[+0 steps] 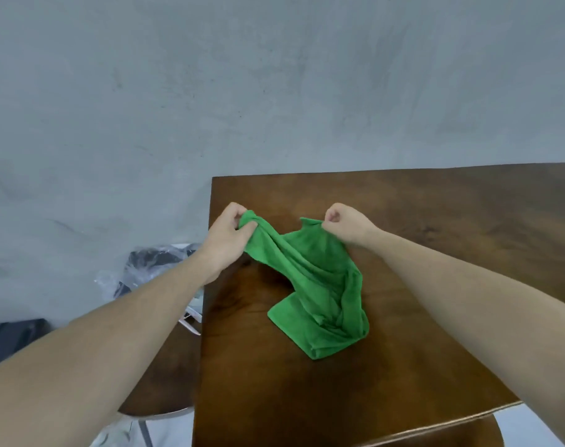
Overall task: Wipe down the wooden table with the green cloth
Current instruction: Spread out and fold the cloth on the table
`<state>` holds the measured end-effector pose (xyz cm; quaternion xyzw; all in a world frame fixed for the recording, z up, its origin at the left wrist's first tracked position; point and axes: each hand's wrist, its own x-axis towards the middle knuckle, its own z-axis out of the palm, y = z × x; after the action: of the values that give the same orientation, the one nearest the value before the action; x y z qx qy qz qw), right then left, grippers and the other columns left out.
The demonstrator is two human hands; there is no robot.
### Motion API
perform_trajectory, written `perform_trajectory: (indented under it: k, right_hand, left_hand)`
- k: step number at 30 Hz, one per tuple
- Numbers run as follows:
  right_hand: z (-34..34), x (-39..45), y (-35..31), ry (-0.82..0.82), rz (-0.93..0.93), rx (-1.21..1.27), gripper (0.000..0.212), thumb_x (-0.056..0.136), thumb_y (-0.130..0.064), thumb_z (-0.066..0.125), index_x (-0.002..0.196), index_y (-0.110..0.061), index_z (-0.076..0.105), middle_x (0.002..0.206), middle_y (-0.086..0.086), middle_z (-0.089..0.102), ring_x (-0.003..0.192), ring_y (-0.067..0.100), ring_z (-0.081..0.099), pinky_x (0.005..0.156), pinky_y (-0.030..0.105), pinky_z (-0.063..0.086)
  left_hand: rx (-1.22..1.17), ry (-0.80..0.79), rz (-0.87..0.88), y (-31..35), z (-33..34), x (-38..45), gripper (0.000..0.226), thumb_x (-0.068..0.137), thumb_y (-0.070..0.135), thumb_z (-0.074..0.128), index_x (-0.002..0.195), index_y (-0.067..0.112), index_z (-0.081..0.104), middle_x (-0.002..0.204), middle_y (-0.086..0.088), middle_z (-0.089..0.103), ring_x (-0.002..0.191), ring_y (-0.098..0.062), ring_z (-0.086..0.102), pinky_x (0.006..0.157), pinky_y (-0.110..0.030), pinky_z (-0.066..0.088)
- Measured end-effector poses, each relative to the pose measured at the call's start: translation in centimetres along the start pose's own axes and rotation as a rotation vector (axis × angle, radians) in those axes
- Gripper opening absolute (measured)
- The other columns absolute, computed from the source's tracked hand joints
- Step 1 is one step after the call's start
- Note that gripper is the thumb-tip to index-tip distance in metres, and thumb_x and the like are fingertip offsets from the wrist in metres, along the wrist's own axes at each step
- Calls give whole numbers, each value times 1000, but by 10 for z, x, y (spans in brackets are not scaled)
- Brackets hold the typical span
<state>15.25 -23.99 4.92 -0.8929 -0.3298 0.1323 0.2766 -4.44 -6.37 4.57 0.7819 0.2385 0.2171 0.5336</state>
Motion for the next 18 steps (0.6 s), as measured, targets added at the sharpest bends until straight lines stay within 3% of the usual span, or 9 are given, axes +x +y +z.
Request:
perform_trajectory:
  k: [3,5,7,10,12,15,18]
  right_hand:
    - [-9,3,9,-78,43,205,19,92,-17,65,106,-17,51,95,7,67,81,17,62,76,37,55]
    - [-12,-2,6,-241,109,372,34,94,-9,61,124,-13,47,90,8,62,73,14,62,67,29,58]
    - [-15,-11,-3,-395,133,388,35,98,-9,56,132,-14,51,89,1,61,71,9,62,63,20,54]
    - [-24,-17,-15,-353,124,514,24,97,-16,55,110,-9,73,100,5,75,92,17,71,82,31,59]
    - [-37,-24,-24,-240,174,699,22,95,-13,49,90,-6,69,91,9,72,83,20,70,80,37,60]
    - [-68,-52,-31,-185,170,746,18,92,-17,49,93,-11,66,85,6,67,75,19,64,71,32,54]
    - [-94,-94,-40,-261,67,748,19,94,-15,54,101,-12,72,89,5,73,78,18,68,70,30,56]
  left_hand:
    - [-221,-45,14,28,-2,1,11,101,11,51,95,20,55,88,-5,67,77,-16,64,66,-28,51]
    - [-286,-75,14,50,-3,-1,12,101,12,50,97,21,57,88,-2,68,72,-13,65,58,-28,52]
    - [-259,-81,13,71,-4,-3,13,101,14,51,97,24,58,88,1,67,68,-12,65,50,-29,51]
    - [-207,-38,59,99,-11,-6,14,100,12,53,96,26,58,91,0,64,67,-13,62,49,-27,50]
    - [-220,-2,83,116,-21,-12,13,99,10,55,97,22,59,95,-4,64,71,-14,64,58,-28,54]
    - [-259,-3,43,133,-38,-27,12,97,10,59,96,22,61,96,-5,67,71,-15,66,62,-25,56]
    - [-259,-46,30,146,-49,-50,13,95,8,61,93,21,63,95,-6,68,69,-14,68,61,-25,56]
